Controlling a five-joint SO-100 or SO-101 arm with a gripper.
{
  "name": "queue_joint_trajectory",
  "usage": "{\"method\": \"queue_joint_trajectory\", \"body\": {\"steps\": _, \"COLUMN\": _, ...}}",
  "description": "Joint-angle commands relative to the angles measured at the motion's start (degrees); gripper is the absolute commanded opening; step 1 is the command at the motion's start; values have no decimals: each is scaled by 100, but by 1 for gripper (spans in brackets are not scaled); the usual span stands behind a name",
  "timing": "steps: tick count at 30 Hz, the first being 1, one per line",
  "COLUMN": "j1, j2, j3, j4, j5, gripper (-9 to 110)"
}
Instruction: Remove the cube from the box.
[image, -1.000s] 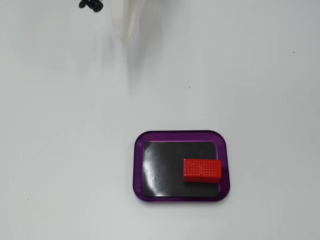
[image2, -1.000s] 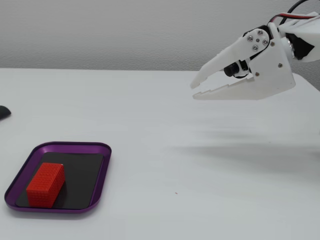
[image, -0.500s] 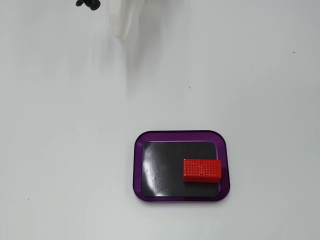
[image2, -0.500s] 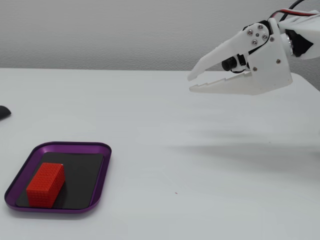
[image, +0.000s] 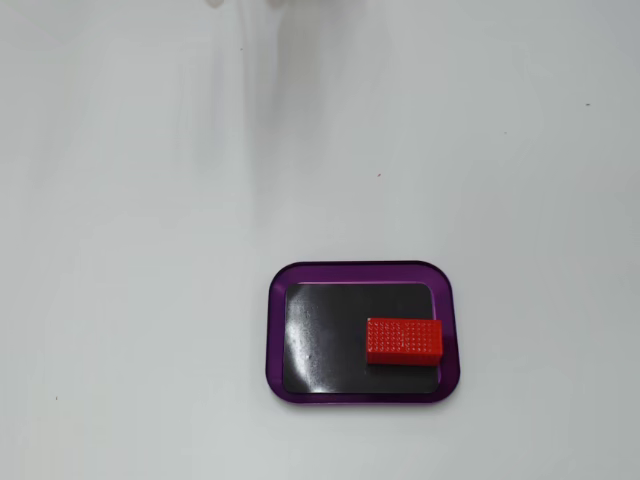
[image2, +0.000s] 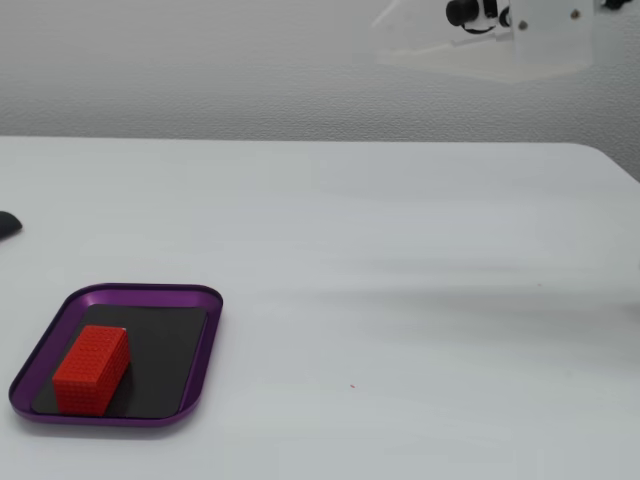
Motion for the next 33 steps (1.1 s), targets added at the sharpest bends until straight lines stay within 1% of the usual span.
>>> {"method": "queue_joint_trajectory", "body": {"steps": 1, "j1": -62, "j2": -1916, "j3": -1573, "j4": 325, "j5": -35, "gripper": 1}}
{"method": "queue_joint_trajectory", "body": {"steps": 3, "j1": -97, "j2": -3041, "j3": -2558, "j4": 853, "j5": -53, "gripper": 2}}
{"method": "queue_joint_trajectory", "body": {"steps": 8, "j1": -598, "j2": -5449, "j3": -5124, "j4": 2558, "j5": -9, "gripper": 8}}
{"method": "queue_joint_trajectory", "body": {"steps": 10, "j1": -826, "j2": -6196, "j3": -5871, "j4": 2883, "j5": 18, "gripper": 10}}
{"method": "queue_joint_trajectory", "body": {"steps": 13, "j1": -1151, "j2": -6829, "j3": -6601, "j4": 2971, "j5": 35, "gripper": 11}}
{"method": "queue_joint_trajectory", "body": {"steps": 17, "j1": -1450, "j2": -7172, "j3": -7058, "j4": 2962, "j5": 237, "gripper": 11}}
{"method": "queue_joint_trajectory", "body": {"steps": 20, "j1": -1714, "j2": -7356, "j3": -7084, "j4": 2883, "j5": 264, "gripper": 11}}
{"method": "queue_joint_trajectory", "body": {"steps": 27, "j1": -1907, "j2": -8314, "j3": -7102, "j4": 2487, "j5": 281, "gripper": 24}}
{"method": "queue_joint_trajectory", "body": {"steps": 33, "j1": -2259, "j2": -8842, "j3": -7102, "j4": 1969, "j5": 308, "gripper": 24}}
